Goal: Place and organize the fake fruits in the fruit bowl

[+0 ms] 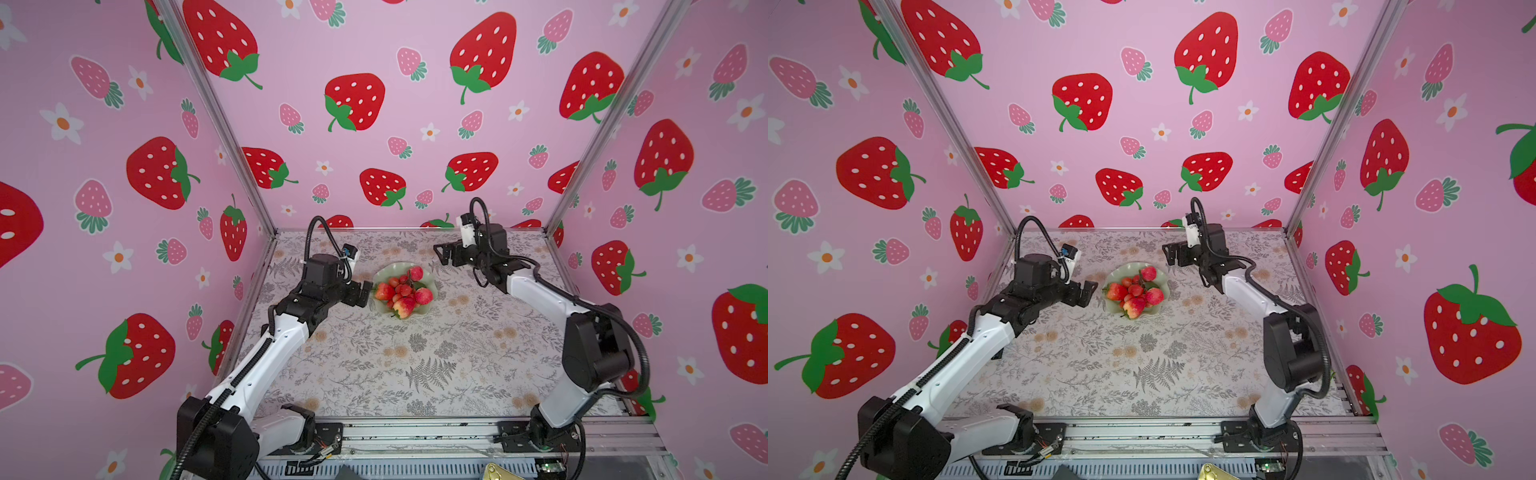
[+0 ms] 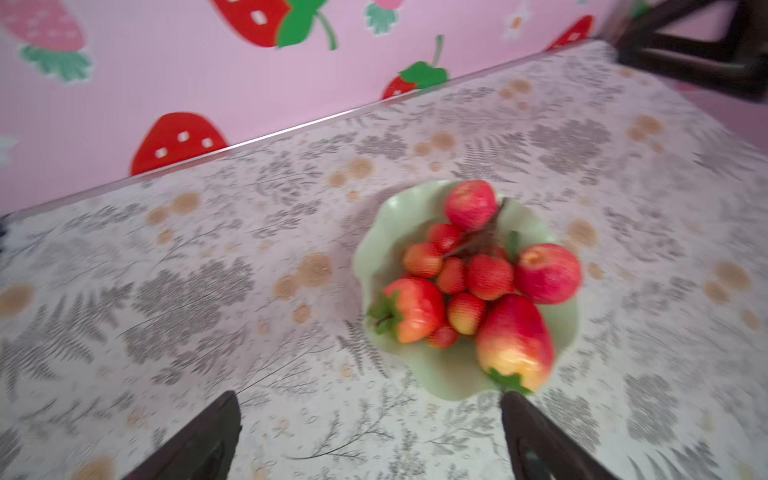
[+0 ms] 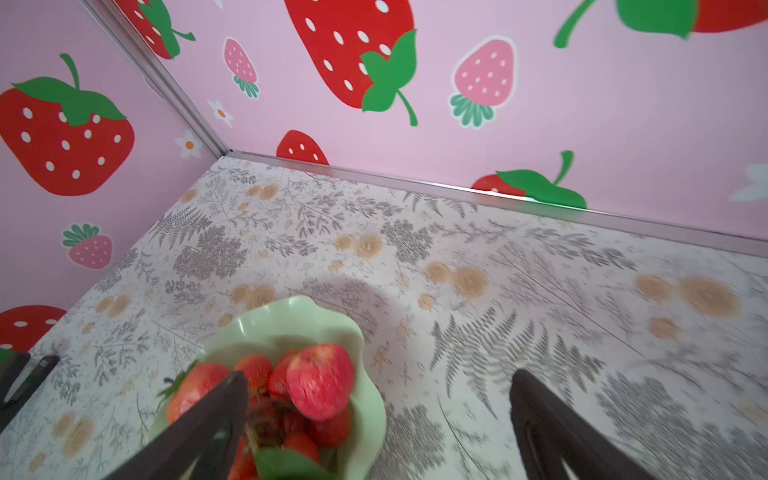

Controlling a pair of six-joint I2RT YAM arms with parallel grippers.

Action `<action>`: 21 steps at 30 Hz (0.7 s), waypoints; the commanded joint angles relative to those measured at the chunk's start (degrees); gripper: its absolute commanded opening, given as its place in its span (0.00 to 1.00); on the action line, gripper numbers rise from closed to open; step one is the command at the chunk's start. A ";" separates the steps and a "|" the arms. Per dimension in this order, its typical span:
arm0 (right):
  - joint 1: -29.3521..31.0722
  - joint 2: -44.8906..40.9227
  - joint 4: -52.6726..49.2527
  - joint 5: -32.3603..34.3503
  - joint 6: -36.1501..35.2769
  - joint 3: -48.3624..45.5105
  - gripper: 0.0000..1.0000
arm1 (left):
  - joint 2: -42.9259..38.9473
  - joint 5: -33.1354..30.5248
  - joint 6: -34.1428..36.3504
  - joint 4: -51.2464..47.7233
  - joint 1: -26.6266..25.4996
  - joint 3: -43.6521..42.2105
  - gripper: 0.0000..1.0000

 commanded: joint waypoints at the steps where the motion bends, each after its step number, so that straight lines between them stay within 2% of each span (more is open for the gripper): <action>1: -7.33 -5.41 6.15 0.02 3.48 -10.76 0.99 | 0.66 -10.55 -6.72 2.47 4.82 -2.13 0.99; 4: -14.21 -9.21 6.72 -1.96 2.08 -17.86 0.99 | 0.47 -17.99 -13.64 7.33 5.80 -7.25 0.99; 7: -17.68 -12.50 10.20 3.69 -0.19 -25.38 0.99 | 2.51 -28.95 -14.99 16.17 4.25 -14.31 0.99; 9: -18.39 -13.86 14.54 7.42 -2.69 -30.13 0.99 | 6.12 -36.64 -12.45 21.56 2.77 -17.57 0.99; 11: -18.65 -14.91 19.79 11.43 -5.10 -34.59 0.99 | 9.79 -40.45 -12.18 27.40 3.35 -20.29 0.99; 13: -18.66 -15.20 24.80 12.93 -6.92 -37.94 0.99 | 11.43 -37.53 -10.25 37.20 4.76 -24.60 0.99; 16: -18.74 -14.27 30.37 13.90 -9.46 -41.01 0.99 | 12.01 -27.78 -6.35 49.89 6.30 -28.70 0.99; 18: -18.75 -13.49 36.65 14.30 -10.82 -43.95 0.99 | 12.37 -24.27 -3.67 54.56 6.62 -30.53 0.99; 21: -18.74 -11.22 51.16 15.20 -12.58 -49.77 0.99 | 17.57 -19.99 -2.66 76.96 7.37 -39.88 0.99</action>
